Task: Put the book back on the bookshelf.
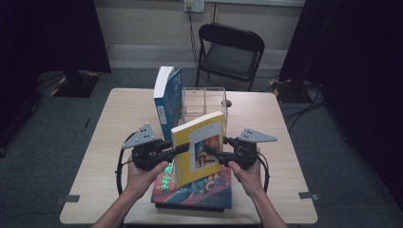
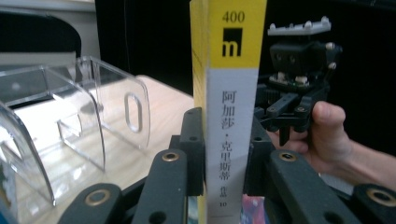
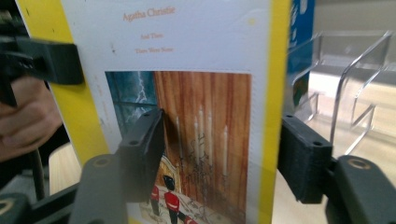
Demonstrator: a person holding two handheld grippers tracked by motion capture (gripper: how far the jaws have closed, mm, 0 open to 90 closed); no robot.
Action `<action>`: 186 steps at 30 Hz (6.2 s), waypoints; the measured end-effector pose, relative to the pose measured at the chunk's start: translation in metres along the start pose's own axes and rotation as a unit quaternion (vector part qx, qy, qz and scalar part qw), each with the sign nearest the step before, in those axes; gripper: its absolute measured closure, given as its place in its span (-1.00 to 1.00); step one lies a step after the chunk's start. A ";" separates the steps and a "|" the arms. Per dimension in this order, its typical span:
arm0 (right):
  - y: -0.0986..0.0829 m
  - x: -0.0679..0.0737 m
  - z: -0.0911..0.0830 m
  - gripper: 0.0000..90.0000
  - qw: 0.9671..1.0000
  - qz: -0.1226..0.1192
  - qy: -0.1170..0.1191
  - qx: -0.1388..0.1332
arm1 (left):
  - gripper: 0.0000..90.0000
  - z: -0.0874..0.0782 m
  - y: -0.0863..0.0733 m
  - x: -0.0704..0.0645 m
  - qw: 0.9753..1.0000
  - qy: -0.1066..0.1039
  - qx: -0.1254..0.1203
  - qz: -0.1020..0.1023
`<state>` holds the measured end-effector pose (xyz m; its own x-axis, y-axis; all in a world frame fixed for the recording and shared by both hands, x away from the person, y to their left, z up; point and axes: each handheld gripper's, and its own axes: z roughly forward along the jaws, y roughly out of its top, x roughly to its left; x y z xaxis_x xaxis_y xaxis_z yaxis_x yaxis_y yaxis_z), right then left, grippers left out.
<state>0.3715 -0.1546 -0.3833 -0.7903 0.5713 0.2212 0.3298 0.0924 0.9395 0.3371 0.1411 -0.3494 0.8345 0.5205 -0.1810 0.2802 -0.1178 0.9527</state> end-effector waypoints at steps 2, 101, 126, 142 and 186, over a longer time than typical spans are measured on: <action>-0.008 0.003 -0.001 -0.14 1.000 -0.017 0.002 -0.003 | 0.62 -0.001 -0.006 -0.002 1.000 -0.012 -0.005 -0.003; -0.122 -0.074 -0.054 -0.70 0.944 0.018 -0.258 0.203 | 0.68 0.053 0.035 0.058 0.981 0.190 0.011 -0.038; -0.122 -0.073 -0.054 -0.70 0.944 0.018 -0.259 0.203 | 0.68 0.115 0.027 0.095 0.969 0.244 0.015 -0.037; -0.122 -0.073 -0.054 -0.70 0.945 0.017 -0.258 0.203 | 0.64 0.110 0.004 0.087 0.971 0.236 0.045 -0.008; -0.121 -0.074 -0.052 -0.71 0.945 0.017 -0.256 0.203 | 0.48 0.127 0.117 0.099 0.894 0.208 0.382 -0.111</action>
<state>0.3627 -0.2505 -0.4997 -0.4559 0.8900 -0.0040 0.6034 0.3124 0.7337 0.5124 0.0717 -0.2870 0.5141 0.8534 -0.0860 0.7914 -0.4333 0.4312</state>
